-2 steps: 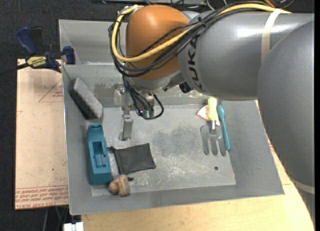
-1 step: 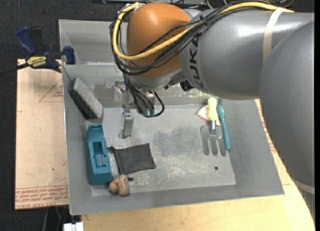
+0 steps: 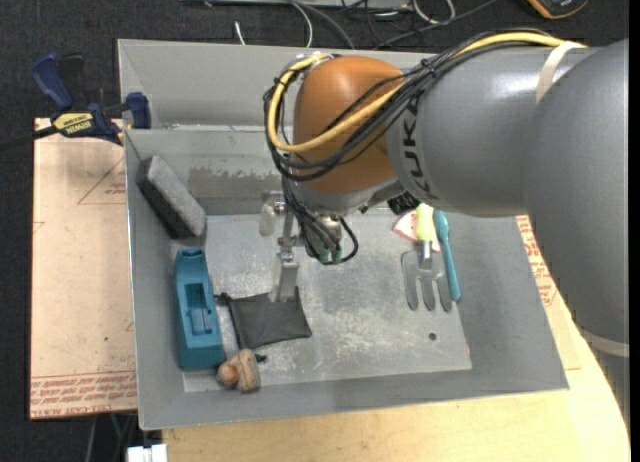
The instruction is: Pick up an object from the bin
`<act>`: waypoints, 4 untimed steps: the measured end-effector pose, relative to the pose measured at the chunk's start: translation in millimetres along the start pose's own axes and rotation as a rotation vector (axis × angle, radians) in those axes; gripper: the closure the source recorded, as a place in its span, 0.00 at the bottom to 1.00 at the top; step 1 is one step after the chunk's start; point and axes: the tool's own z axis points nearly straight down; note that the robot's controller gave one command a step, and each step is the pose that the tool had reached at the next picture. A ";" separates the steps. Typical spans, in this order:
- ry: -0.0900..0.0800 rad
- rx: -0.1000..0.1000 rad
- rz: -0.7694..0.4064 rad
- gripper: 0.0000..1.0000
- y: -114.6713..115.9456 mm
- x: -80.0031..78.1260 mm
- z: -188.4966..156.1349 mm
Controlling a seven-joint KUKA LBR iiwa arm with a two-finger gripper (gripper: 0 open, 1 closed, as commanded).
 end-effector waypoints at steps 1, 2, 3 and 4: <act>-0.002 0.000 -0.151 0.00 -21.7 48.0 17.6; -0.008 -0.001 -0.051 0.00 -38.9 26.8 56.9; 0.002 0.000 -0.009 0.00 -38.9 34.9 68.7; -0.007 -0.002 -0.046 0.00 -35.9 24.9 73.1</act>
Offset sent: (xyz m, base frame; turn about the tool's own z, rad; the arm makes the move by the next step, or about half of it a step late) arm -0.0058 -0.0540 -0.0931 0.0606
